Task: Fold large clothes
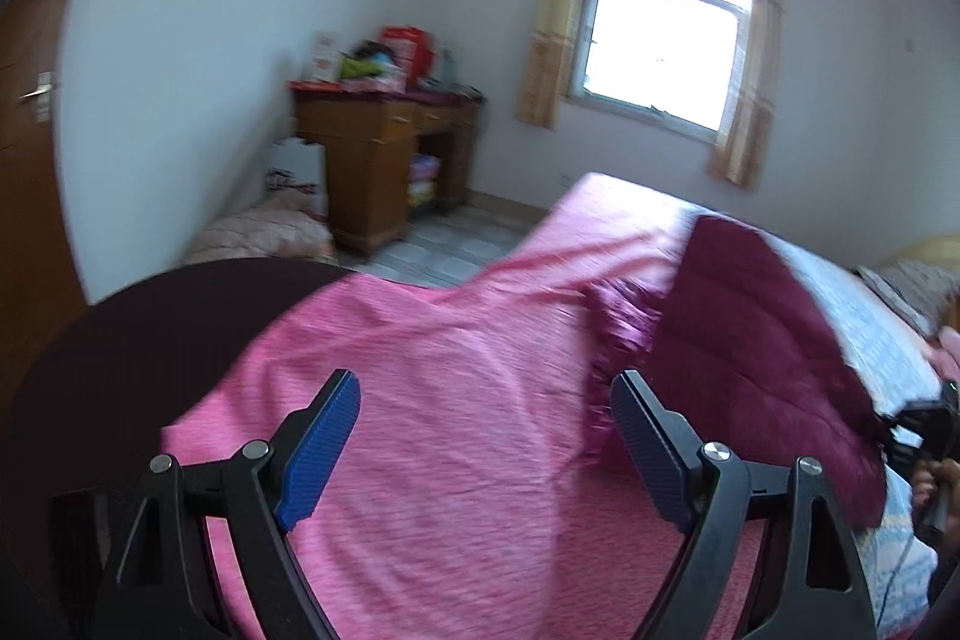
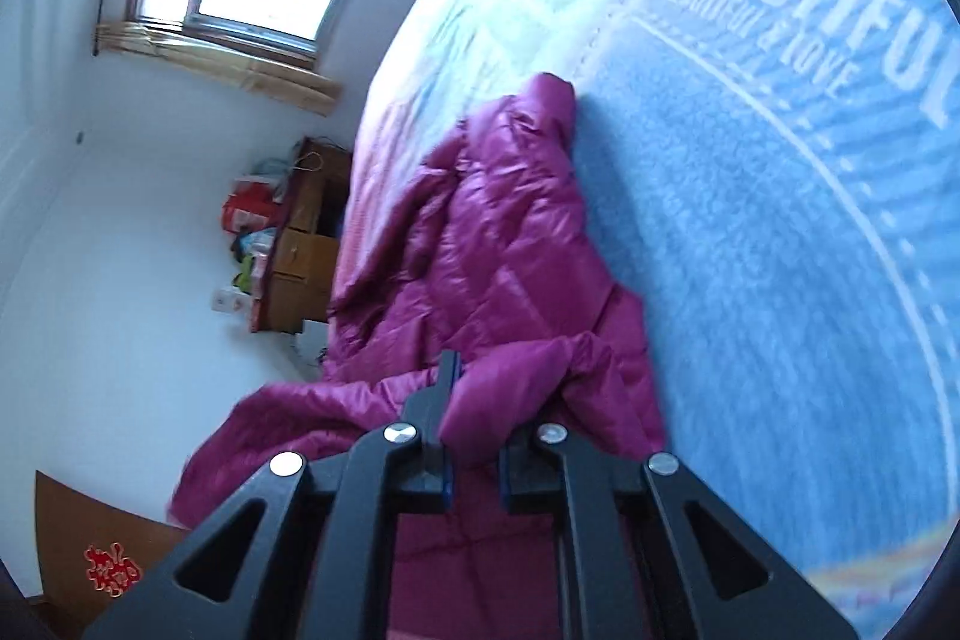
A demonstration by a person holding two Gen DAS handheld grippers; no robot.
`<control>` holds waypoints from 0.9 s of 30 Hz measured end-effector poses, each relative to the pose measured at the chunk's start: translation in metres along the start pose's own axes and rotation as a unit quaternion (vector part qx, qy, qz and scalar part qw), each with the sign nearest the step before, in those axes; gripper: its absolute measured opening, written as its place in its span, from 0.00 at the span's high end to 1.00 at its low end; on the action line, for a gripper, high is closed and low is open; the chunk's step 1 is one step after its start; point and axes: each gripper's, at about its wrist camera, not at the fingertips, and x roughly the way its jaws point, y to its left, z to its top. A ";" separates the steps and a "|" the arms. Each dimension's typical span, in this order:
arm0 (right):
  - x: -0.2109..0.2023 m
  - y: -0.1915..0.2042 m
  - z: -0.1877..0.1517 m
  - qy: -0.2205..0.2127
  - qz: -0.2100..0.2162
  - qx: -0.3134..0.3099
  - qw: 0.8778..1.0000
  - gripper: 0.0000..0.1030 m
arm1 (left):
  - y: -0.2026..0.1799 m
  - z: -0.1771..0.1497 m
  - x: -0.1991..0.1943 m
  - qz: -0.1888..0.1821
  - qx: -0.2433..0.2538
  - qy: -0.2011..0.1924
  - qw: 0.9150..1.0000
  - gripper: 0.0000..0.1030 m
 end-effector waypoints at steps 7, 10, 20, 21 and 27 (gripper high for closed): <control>-0.003 0.010 0.007 0.012 0.059 -0.039 0.997 0.09 | -0.060 0.015 0.081 -0.038 0.036 0.069 0.996 0.17; -0.038 0.019 0.003 -0.017 0.073 -0.089 0.993 0.05 | -0.076 0.015 0.115 -0.041 0.045 0.103 0.993 0.17; -0.053 0.036 -0.009 -0.050 -0.110 -0.264 0.957 0.11 | -0.095 0.005 0.200 -0.065 0.015 0.201 0.977 0.17; -0.040 0.037 -0.010 -0.046 -0.117 -0.275 0.953 0.12 | -0.096 0.003 0.205 -0.071 0.010 0.212 0.975 0.17; 0.031 0.035 -0.022 0.008 -0.172 -0.319 0.932 0.63 | -0.097 -0.007 0.206 -0.097 -0.017 0.209 0.973 0.25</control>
